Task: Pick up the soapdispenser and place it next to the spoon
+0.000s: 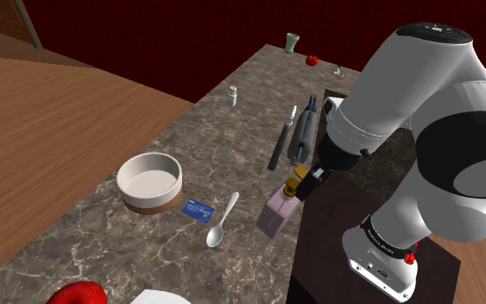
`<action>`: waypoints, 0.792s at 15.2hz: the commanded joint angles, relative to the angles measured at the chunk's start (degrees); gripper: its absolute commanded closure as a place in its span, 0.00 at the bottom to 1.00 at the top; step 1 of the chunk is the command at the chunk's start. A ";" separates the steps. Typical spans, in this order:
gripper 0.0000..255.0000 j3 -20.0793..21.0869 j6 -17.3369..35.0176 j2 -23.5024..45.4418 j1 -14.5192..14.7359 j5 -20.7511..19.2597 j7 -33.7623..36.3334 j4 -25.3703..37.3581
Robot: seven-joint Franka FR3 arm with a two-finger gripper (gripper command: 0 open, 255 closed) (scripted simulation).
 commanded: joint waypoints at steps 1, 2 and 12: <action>0.00 -0.70 -2.15 -0.56 -0.20 -0.65 0.06 1.64; 0.00 -1.37 -4.23 -0.99 -0.40 -1.28 0.12 3.33; 0.00 -2.49 -7.75 -1.42 -0.76 -2.34 0.25 6.49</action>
